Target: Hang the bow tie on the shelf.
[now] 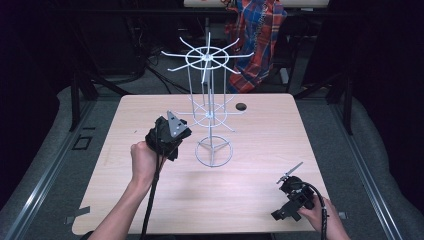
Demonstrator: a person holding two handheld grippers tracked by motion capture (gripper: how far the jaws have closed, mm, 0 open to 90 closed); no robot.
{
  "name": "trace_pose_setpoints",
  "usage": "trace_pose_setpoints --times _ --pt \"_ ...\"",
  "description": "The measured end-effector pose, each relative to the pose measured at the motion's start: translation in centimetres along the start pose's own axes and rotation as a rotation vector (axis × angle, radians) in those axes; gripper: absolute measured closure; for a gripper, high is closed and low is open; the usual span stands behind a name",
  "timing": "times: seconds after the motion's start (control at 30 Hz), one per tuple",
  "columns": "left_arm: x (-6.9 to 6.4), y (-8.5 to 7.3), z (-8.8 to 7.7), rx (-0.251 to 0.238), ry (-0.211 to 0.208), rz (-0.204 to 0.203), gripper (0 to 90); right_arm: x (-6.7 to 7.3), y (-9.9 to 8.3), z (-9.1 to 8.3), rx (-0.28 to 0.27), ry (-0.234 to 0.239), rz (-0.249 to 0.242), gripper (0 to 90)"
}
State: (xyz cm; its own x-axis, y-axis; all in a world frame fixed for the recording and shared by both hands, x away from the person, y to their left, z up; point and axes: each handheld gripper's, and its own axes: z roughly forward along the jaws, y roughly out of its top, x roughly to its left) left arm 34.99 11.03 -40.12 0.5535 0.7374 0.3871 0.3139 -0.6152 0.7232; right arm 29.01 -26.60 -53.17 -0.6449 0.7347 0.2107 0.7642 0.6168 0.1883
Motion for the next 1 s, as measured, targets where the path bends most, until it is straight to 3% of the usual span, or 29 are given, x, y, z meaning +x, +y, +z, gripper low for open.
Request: trace_pose_setpoints --times 0.2,0.27,0.57,0.67,0.87,1.0 --pt "-0.5 0.3 -0.2 0.016 -0.015 0.022 77.8 0.0 0.0 0.0 -0.005 0.001 0.000 2.9" --pt "-0.6 0.2 -0.1 0.021 -0.038 0.020 77.0 0.0 0.0 0.0 -0.006 0.002 0.000 2.9" --pt "-0.1 -0.5 0.2 0.016 -0.120 -0.028 78.7 0.0 0.0 0.0 -0.007 0.009 0.002 2.9" --pt "0.5 -0.8 0.1 0.014 -0.130 -0.047 79.5 0.0 0.0 0.0 -0.005 0.002 -0.003 2.9" --pt "1.8 -1.1 0.2 0.015 -0.120 -0.094 81.8 0.0 0.0 0.0 -0.003 0.005 -0.001 2.9" --pt "2.5 -1.3 0.5 0.047 -0.094 -0.118 83.5 -0.1 0.0 -0.1 -0.002 -0.003 -0.006 2.9"
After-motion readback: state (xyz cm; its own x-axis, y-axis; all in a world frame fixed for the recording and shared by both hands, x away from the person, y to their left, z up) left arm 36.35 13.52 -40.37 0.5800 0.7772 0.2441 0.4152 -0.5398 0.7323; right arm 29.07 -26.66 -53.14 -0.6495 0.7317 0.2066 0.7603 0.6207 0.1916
